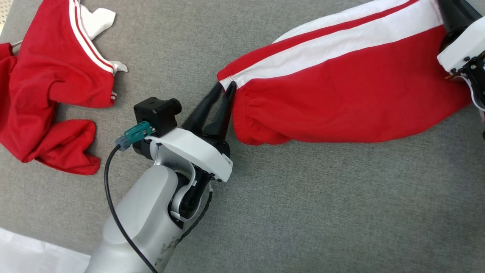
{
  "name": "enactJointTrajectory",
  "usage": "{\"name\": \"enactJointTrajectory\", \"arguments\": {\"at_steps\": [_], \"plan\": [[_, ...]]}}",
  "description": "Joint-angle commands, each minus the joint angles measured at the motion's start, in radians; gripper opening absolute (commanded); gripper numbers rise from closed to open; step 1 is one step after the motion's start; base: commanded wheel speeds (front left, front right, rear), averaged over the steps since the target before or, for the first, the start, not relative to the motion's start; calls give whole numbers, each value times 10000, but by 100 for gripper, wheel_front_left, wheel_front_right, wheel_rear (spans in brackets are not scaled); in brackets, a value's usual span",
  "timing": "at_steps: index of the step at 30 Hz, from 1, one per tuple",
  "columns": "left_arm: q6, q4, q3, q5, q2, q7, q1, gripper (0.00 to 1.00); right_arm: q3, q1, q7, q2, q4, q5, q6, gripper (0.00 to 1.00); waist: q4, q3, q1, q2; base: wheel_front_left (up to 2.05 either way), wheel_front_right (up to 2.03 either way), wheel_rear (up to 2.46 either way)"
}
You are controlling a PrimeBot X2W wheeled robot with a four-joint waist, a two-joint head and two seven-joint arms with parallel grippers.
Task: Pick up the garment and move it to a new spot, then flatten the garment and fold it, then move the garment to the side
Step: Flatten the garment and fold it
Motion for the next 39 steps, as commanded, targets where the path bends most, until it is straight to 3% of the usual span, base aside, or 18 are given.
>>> {"name": "enactJointTrajectory", "arguments": {"at_steps": [1, 5, 7, 10, 14, 18, 29, 39], "plan": [[116, 38, 139, 118, 102, -245, -50, 100, 209, -35, -215, -126, 85, 185, 9, 100, -147, -132, 0, 0, 0, 0, 0], [475, -63, 336, 371, 319, -703, 105, 100, 527, 106, -712, -200, 47, 436, 10, 100, -360, -344, 0, 0, 0, 0, 0], [908, -285, 475, 758, 535, -1032, 282, 100, 795, 333, -1509, -292, -83, 563, 9, 100, -608, -623, 0, 0, 0, 0, 0], [1123, -490, 524, 983, 692, -1164, 390, 100, 986, 523, -2127, -317, -226, 559, 9, 100, -792, -806, 0, 0, 0, 0, 0], [1625, -980, 830, 1616, 1046, -1446, 574, 100, 1411, 859, -3078, -431, -357, 102, 9, 100, -1188, -1146, 0, 0, 0, 0, 0], [2025, -1358, 1139, 2261, 1325, -1566, 857, 100, 1370, 1335, -3349, -224, -689, -575, 9, 100, -1602, -1454, 0, 0, 0, 0, 0], [2032, -2322, 2146, 3510, 1503, -1587, 2195, 100, -829, 3861, -3330, 603, -2800, -3380, 9, 100, -2149, -2053, 0, 0, 0, 0, 0], [2168, -2562, 2371, 4175, 1435, -1589, 2843, 100, -1494, 5102, -3332, 928, -3267, -3979, 9, 100, -2084, -2308, 0, 0, 0, 0, 0]]}}
